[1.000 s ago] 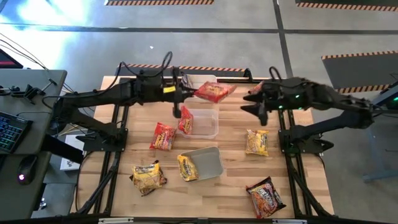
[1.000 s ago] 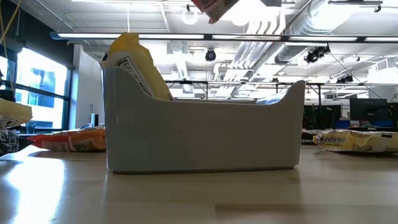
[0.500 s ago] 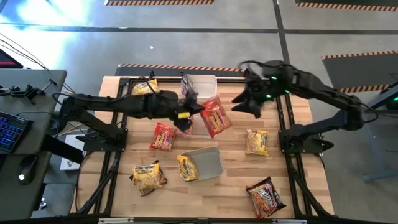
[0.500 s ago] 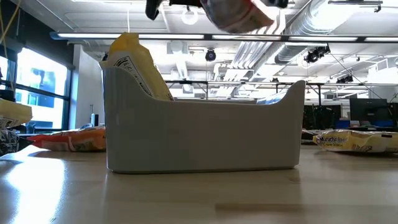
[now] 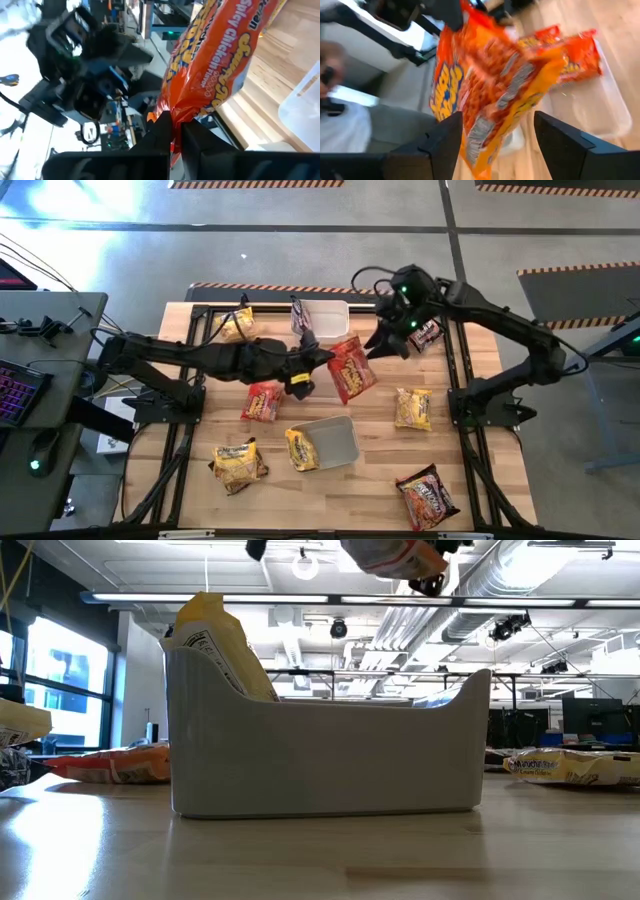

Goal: Sort Maruchan noodles
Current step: Put the orange noodle pack into the transparent bin

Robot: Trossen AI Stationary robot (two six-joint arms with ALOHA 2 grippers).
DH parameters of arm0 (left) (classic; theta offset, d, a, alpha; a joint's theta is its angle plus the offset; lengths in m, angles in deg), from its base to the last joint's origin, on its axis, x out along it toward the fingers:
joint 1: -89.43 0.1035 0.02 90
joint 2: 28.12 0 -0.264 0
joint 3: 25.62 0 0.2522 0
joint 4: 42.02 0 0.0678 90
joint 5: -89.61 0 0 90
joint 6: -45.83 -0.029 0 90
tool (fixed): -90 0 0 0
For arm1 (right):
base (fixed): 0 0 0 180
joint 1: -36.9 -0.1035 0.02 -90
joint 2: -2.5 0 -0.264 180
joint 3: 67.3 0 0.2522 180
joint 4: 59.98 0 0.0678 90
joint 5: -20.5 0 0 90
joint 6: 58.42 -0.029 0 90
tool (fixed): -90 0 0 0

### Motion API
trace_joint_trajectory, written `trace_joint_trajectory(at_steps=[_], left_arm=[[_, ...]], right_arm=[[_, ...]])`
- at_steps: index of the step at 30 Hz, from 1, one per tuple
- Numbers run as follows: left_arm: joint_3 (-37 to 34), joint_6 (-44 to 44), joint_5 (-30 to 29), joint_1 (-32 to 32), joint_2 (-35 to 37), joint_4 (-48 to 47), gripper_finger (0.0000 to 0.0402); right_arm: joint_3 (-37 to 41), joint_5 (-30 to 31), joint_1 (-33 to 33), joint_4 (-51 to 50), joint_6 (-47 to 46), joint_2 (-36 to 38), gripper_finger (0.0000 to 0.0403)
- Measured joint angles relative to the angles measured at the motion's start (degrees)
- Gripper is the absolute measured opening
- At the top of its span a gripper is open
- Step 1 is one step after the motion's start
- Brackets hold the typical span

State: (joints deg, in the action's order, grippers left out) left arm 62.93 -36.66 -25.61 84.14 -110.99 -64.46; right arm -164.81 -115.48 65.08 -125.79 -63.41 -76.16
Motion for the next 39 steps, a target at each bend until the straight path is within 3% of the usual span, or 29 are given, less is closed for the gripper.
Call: trace_joint_trajectory(at_steps=[13,24,33,39], left_arm=[[0.2,-0.66,-4.39,-0.83,0.57,6.66,0.0001],[-0.02,-3.28,-9.26,-1.58,0.37,8.0,0.0001],[-0.04,-3.72,-11.47,-1.63,0.41,10.53,0.0001],[-0.04,-5.6,-11.93,-1.58,0.42,13.17,0.0001]], right_arm=[[7.77,-17.24,-0.44,21.33,-11.38,-4.09,0.0236],[9.64,-23.56,5.84,21.83,-11.51,-1.39,0.0236],[9.68,-21.9,3.45,20.33,-5.05,-2.04,0.0236],[10.49,-21.17,7.35,21.0,-3.35,-2.01,0.0236]])
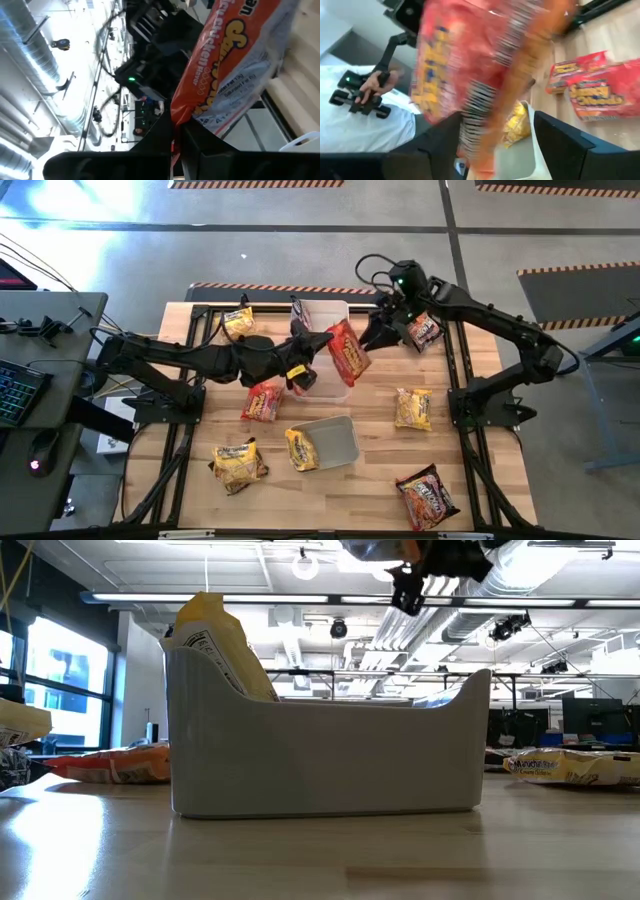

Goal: Sort Maruchan noodles
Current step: Put the orange noodle pack into the transparent bin

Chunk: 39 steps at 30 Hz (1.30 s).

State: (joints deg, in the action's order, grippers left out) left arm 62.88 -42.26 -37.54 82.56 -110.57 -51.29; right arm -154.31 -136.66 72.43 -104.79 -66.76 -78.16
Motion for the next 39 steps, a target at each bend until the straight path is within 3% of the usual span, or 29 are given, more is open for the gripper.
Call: trace_joint_trajectory(at_steps=[3,6,14,20,24,28,39], left_arm=[[0.0,-0.49,0.0,0.0,0.02,-0.01,0.0001],[0.0,0.56,-0.24,0.0,0.02,0.17,0.0001],[0.21,2.52,-2.14,-0.04,0.32,0.92,0.0001],[0.11,2.51,-2.9,-0.04,0.17,2.83,0.0001],[0.09,2.49,-2.75,-0.04,0.11,4.42,0.0001],[0.07,2.47,-2.85,-0.57,0.06,5.91,0.0001],[0.0,2.4,-4.11,-3.1,-0.07,5.92,0.0001]], right_arm=[[4.01,-2.49,2.16,3.45,-2.55,-0.01,0.0236],[9.58,-3.7,2.39,13.61,-9.26,-0.02,0.0236],[25.22,-3.26,-0.95,74.69,-46.76,-0.11,0.0235],[33.07,5.14,-0.95,102.39,-67.69,-0.04,0.0235],[34.58,10.23,-1.57,110.05,-75.43,-0.02,0.0235],[34.6,13.21,-1.5,111.56,-80.2,0.0,0.0236],[34.61,11.36,1.31,114.06,-89.94,-0.02,0.0236]])
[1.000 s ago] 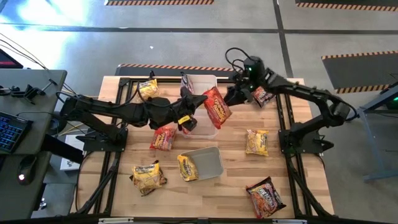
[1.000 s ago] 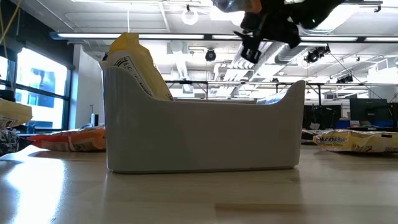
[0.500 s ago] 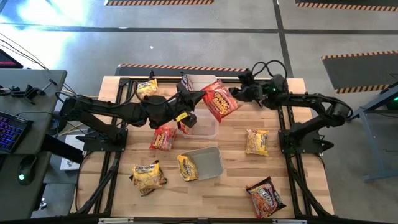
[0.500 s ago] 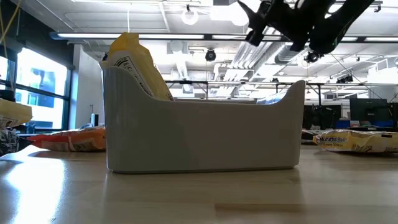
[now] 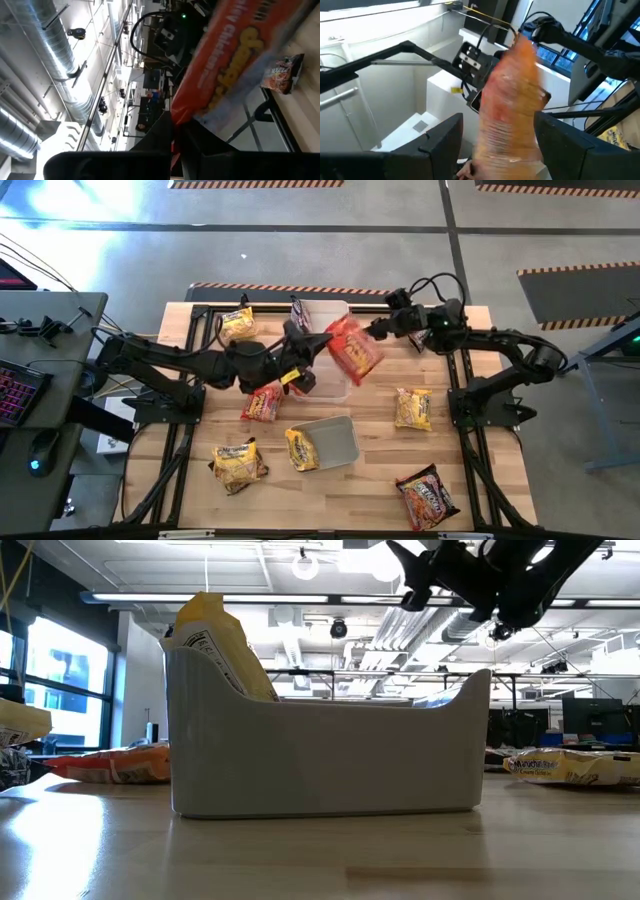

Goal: Sort Maruchan noodles
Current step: Put the orange noodle pack into the transparent bin

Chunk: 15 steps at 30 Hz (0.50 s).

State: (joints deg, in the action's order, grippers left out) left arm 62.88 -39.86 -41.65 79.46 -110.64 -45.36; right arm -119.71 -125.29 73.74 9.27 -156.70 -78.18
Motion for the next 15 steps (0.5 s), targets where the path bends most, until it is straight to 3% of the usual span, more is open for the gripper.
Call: trace_joint_trajectory(at_steps=[5,9,15], left_arm=[[-0.02,-0.02,-1.3,-0.96,-0.02,1.97,0.0001],[-0.02,0.0,-1.33,-1.03,-0.02,4.89,0.0001],[-0.02,0.02,-0.98,-1.01,-0.02,4.99,0.0001]], right_arm=[[0.01,-2.44,1.15,0.98,-2.21,0.0,0.0236],[0.01,-2.84,-2.09,-1.1,-0.08,0.0,0.0236],[0.01,0.93,-7.27,-2.66,4.19,-0.04,0.0236]])
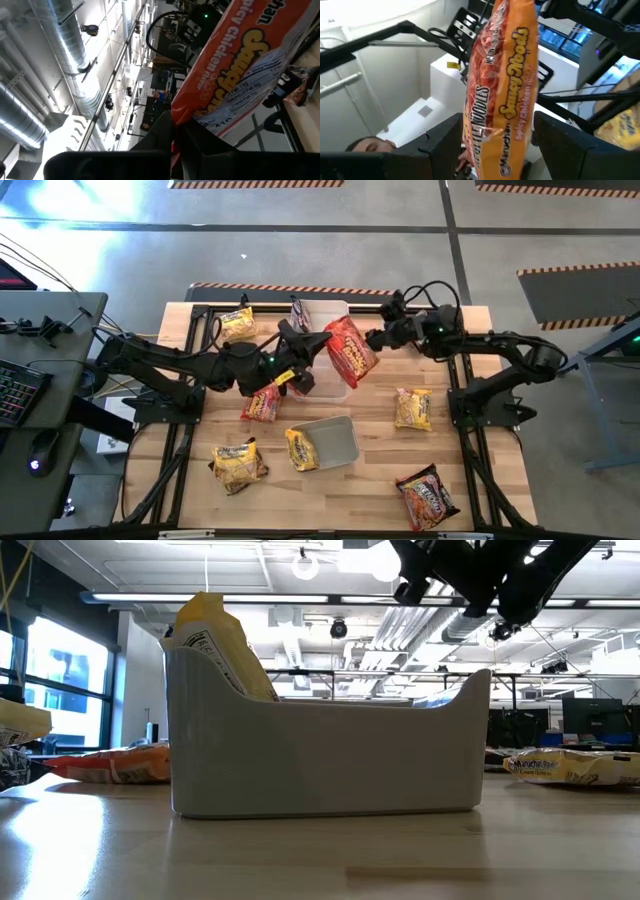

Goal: Sort Maruchan noodles
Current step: Put the orange noodle pack into the transparent bin

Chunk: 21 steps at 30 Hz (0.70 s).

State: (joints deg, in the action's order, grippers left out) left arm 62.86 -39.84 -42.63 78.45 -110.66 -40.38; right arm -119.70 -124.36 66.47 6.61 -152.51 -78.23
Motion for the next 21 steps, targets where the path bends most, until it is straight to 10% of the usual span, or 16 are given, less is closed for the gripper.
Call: trace_joint_trajectory(at_steps=[21], left_arm=[[0.07,-1.48,0.56,0.22,0.08,2.55,0.0001]], right_arm=[[-3.56,12.65,-10.09,-8.04,1.64,-0.04,0.0236]])
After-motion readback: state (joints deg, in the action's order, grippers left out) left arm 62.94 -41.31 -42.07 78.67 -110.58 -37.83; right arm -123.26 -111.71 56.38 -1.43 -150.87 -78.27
